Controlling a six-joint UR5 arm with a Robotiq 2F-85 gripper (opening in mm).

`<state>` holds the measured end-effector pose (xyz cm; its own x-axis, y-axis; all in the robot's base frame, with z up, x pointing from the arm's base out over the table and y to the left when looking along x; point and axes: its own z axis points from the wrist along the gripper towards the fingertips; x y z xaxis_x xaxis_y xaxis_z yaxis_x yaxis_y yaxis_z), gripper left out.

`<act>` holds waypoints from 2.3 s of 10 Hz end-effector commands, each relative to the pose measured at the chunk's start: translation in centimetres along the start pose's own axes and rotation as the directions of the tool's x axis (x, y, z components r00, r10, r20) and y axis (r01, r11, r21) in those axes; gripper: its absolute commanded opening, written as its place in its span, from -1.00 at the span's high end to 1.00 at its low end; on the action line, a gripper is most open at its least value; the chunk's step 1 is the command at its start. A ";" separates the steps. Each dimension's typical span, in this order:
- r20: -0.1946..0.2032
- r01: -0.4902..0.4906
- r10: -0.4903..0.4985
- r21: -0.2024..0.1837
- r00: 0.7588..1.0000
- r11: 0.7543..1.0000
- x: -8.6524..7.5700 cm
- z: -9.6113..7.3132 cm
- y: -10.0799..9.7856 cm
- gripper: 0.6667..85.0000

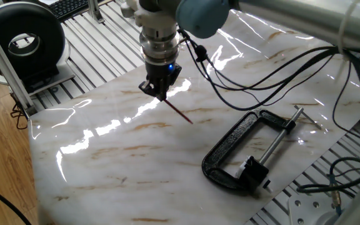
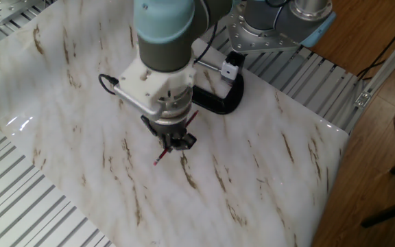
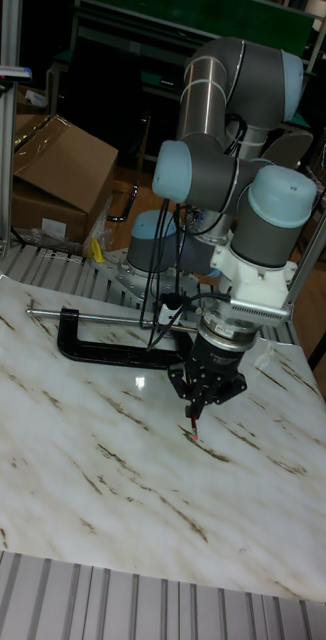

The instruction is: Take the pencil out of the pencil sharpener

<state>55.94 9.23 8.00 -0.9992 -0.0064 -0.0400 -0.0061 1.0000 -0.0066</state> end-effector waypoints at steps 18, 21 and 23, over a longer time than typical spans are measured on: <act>0.048 -0.018 0.020 -0.031 0.999 0.999 -6.5 5.6 -10.1 0.79; 0.033 0.037 -0.035 -0.037 0.999 0.999 -6.1 5.7 -10.2 0.34; 0.026 0.052 -0.051 -0.035 0.998 0.998 -5.9 5.7 -10.4 0.23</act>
<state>62.23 -1.10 2.63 -0.9969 -0.0371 -0.0698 -0.0381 0.9992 0.0144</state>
